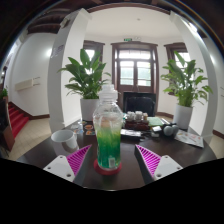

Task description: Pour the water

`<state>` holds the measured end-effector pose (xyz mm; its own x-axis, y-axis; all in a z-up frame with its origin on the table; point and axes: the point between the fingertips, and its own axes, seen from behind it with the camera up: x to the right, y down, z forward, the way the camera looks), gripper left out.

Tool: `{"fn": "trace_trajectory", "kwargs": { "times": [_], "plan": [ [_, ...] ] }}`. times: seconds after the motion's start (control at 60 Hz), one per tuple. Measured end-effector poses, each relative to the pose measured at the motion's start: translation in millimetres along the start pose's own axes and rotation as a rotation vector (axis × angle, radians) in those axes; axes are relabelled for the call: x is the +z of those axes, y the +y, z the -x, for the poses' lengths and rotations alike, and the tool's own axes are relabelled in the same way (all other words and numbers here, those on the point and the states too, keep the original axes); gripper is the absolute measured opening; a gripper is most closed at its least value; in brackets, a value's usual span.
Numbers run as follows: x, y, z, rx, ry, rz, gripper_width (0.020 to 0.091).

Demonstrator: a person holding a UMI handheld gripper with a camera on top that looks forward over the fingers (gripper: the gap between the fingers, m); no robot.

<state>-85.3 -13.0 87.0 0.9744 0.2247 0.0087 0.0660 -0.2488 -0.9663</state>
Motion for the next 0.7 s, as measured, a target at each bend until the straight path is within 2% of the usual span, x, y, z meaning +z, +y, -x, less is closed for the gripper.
{"fn": "trace_trajectory", "kwargs": {
  "times": [0.3,0.433,0.517,0.7],
  "plan": [
    [-130.5,-15.4,-43.8,0.047,0.212,-0.015,0.0861],
    [-158.5,-24.5,-57.5,0.054,0.246,-0.016,0.0858],
    [-176.2,-30.7,-68.7,0.058,0.308,-0.023,0.0859],
    [-200.2,-45.7,-86.1,0.068,0.383,-0.074,0.0856]
  ]
}}
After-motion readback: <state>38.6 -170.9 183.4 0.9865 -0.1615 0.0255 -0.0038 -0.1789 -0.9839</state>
